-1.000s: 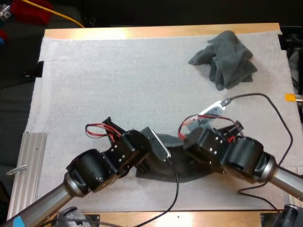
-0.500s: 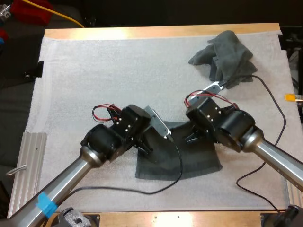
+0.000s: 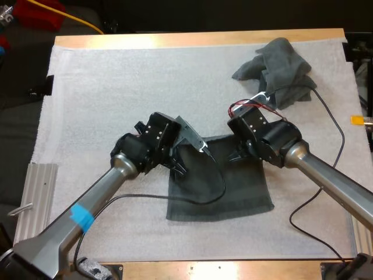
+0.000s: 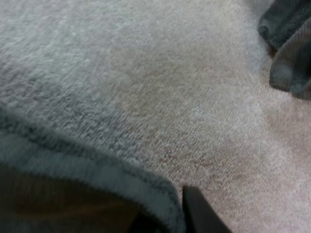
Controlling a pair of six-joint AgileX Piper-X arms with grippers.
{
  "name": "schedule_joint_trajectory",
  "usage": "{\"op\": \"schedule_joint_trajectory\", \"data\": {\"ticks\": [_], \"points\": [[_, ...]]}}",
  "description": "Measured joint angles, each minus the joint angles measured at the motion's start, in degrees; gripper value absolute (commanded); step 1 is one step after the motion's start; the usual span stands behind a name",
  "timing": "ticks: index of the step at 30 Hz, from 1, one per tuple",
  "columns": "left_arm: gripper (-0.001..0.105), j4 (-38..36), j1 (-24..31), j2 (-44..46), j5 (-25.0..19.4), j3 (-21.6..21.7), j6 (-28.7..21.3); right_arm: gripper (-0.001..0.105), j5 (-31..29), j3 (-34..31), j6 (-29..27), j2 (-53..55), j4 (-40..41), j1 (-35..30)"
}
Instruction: Pick towel from pile, fold and stack
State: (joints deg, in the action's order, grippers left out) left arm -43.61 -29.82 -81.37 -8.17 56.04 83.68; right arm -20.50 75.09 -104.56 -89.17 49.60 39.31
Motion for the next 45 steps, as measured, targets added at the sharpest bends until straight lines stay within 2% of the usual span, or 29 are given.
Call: {"op": "schedule_joint_trajectory", "data": {"ticks": [3,6,8,9,11,12,14,15,17,19,25,32,41,45], "points": [[0.017,0.86,0.00,-1.81,0.12,0.00,0.00,0.001,-0.06,0.00,0.00,-1.39,-1.17,-0.51],[0.032,1.64,0.00,-2.53,0.13,0.00,0.00,0.002,-0.28,0.00,0.00,-2.71,-2.41,-0.88],[0.049,2.45,0.00,-2.53,-0.13,0.00,0.00,0.008,-0.88,0.00,0.00,-3.57,-3.37,-1.02],[0.052,3.12,0.00,-2.53,-0.59,0.00,0.00,0.012,-1.47,0.00,0.00,-3.80,-3.87,-1.00],[0.059,3.78,0.00,-2.53,-2.19,0.00,0.00,0.026,-2.80,0.00,0.00,-4.13,-5.06,-1.00],[0.059,3.90,0.00,-2.53,-3.61,0.00,0.00,0.032,-3.62,0.00,0.00,-4.15,-5.73,-1.00],[0.059,3.89,0.00,-2.53,-6.20,0.33,0.00,0.052,-4.88,0.00,0.00,-4.13,-7.35,-1.00],[0.059,3.74,0.00,-2.53,-7.11,0.60,0.00,0.056,-5.59,0.00,0.00,-4.13,-8.20,-1.00],[0.059,3.22,0.00,-2.53,-8.15,1.21,0.00,0.072,-6.99,0.00,-0.13,-4.13,-9.43,-1.00],[0.059,2.72,0.00,-2.20,-8.25,1.70,0.00,0.077,-8.54,0.00,-0.12,-4.13,-10.31,-1.00],[0.059,1.23,0.00,2.04,-8.24,1.95,0.68,0.078,-13.81,0.00,-0.12,-4.13,-10.00,-1.00],[0.059,-0.35,0.00,10.73,-8.15,1.95,0.80,0.078,-13.98,0.00,-0.12,-0.61,-6.78,-1.00],[0.059,-5.19,0.00,19.59,-4.32,2.01,6.07,0.078,-6.41,0.00,3.64,9.20,0.86,-1.00],[0.059,-9.52,0.00,22.68,-0.44,2.01,8.50,0.078,-2.62,0.00,6.60,12.96,4.74,-1.00]]}}
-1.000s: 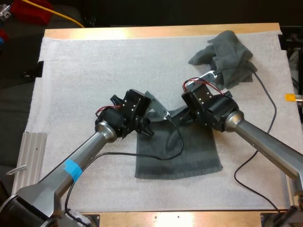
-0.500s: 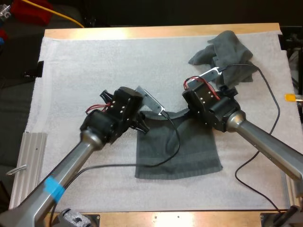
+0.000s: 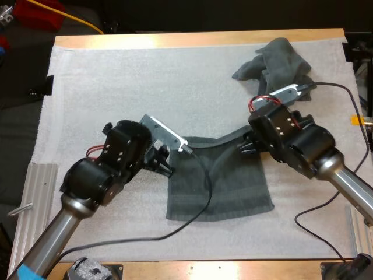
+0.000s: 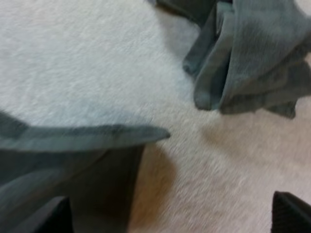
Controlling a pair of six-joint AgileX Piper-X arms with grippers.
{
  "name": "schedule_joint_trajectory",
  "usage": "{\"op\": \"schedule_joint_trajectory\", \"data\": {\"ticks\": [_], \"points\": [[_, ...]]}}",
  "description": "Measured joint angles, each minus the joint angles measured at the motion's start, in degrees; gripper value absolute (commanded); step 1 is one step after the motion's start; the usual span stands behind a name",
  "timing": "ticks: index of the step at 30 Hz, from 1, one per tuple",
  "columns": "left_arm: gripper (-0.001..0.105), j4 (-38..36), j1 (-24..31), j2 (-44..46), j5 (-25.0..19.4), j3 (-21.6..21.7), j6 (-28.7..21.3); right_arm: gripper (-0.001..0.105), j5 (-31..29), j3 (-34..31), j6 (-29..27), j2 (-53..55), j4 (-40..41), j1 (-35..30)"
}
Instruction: Pick towel from pile, fold and stack
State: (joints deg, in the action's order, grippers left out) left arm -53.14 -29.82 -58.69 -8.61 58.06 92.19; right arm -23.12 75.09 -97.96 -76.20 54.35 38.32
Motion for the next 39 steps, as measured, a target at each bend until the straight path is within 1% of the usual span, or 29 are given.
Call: {"op": "schedule_joint_trajectory", "data": {"ticks": [4,8,18,22,26,32,34,36,39], "points": [[0.059,-3.33,0.00,3.61,2.70,0.00,3.71,0.078,2.85,0.00,2.53,3.35,4.38,0.49],[0.059,-6.86,0.00,7.47,3.35,0.00,6.71,0.078,3.57,0.00,4.57,6.35,7.53,2.53],[0.059,-13.61,0.00,14.78,12.88,0.00,12.40,0.078,4.01,0.00,13.62,11.99,12.18,10.55],[0.059,-15.74,0.00,17.49,14.43,0.00,13.71,0.078,4.02,0.00,17.29,13.31,14.50,12.88],[0.059,-19.21,0.00,19.88,15.19,0.00,14.19,0.078,4.02,0.00,19.79,14.58,16.23,14.47],[0.059,-23.84,0.00,22.38,16.86,0.00,14.31,0.078,4.02,0.00,23.27,17.58,18.53,15.21],[0.059,-24.91,0.00,22.89,17.85,0.00,14.75,0.078,4.02,0.00,24.15,18.58,19.92,15.21],[0.059,-26.01,0.00,23.09,19.75,0.08,15.09,0.078,4.02,-0.39,24.96,19.77,20.87,15.21],[0.059,-27.04,0.00,23.10,21.30,0.14,15.26,0.078,4.02,-2.33,26.14,21.97,21.35,15.21]]}}
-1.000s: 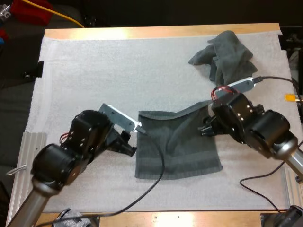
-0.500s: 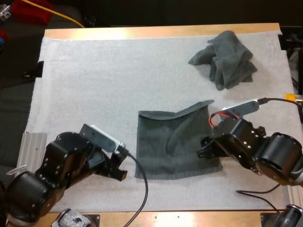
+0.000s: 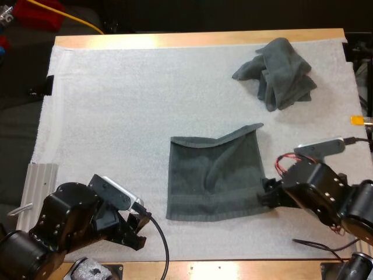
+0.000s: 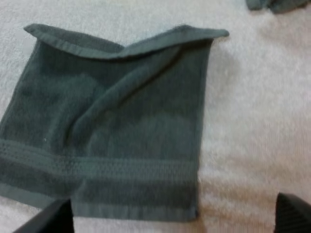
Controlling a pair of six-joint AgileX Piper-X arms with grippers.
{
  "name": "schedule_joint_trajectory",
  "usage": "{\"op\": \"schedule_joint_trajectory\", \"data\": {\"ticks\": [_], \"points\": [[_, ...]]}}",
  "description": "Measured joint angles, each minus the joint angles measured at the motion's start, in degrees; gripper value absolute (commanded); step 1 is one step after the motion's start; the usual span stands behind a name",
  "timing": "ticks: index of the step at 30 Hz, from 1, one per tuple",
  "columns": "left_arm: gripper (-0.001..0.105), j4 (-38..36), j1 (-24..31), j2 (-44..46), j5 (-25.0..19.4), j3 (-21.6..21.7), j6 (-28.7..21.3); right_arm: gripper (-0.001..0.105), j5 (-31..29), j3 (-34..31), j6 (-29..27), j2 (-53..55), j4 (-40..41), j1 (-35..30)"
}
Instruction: Pick towel from pile, fold and stack
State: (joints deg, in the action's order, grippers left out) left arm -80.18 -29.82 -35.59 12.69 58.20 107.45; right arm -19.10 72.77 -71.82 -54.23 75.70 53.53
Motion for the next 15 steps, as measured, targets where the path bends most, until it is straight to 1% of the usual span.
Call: {"op": "schedule_joint_trajectory", "data": {"ticks": [8,15], "points": [[0.059,-0.94,0.00,0.00,0.44,-2.50,0.14,0.078,0.77,-8.01,2.46,5.15,0.20,0.00],[0.059,-2.01,0.00,0.00,0.52,-2.71,0.14,0.078,3.72,-13.19,3.53,6.10,-2.78,0.00]]}}
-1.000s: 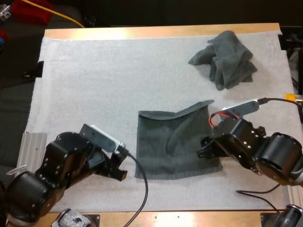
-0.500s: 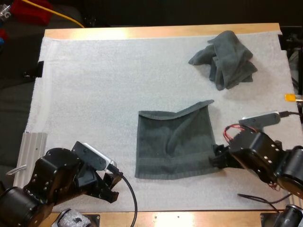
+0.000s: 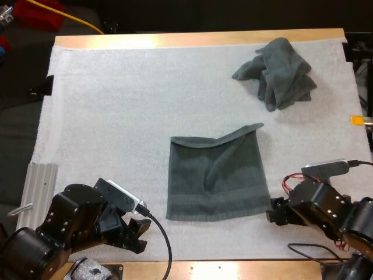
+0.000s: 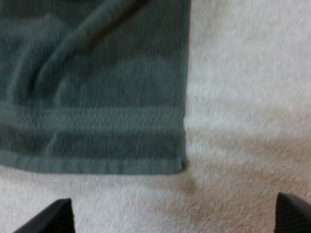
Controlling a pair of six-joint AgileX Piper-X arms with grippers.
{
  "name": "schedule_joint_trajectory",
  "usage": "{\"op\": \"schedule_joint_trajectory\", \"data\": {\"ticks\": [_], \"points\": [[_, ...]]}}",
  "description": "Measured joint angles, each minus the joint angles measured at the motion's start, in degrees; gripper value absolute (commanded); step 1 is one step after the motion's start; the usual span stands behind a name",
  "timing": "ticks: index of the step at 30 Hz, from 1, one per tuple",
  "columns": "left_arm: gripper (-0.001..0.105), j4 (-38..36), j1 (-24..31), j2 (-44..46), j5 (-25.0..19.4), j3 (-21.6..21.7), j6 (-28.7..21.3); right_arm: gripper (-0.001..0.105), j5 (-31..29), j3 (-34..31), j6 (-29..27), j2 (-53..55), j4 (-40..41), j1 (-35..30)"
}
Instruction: Pick towel from pile, fold and stack
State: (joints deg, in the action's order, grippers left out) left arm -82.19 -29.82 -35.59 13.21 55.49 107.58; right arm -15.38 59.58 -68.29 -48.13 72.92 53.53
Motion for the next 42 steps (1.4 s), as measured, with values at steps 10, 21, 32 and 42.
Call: {"op": "schedule_joint_trajectory", "data": {"ticks": [10,21,32,42], "points": [[0.059,-0.06,0.00,0.00,-1.02,0.00,0.00,0.078,6.06,-8.44,0.18,0.00,-8.18,-4.41],[0.059,-0.06,0.00,0.00,-1.02,-0.10,0.00,0.078,22.37,-20.59,0.30,0.00,-20.16,-16.85],[0.059,-0.06,0.00,0.00,-0.83,-0.10,0.00,0.078,34.67,-31.91,7.14,0.00,-38.15,-25.16],[0.059,-0.06,0.00,0.00,-0.83,-0.10,0.00,0.078,39.83,-39.61,15.14,0.00,-51.72,-27.03]]}}
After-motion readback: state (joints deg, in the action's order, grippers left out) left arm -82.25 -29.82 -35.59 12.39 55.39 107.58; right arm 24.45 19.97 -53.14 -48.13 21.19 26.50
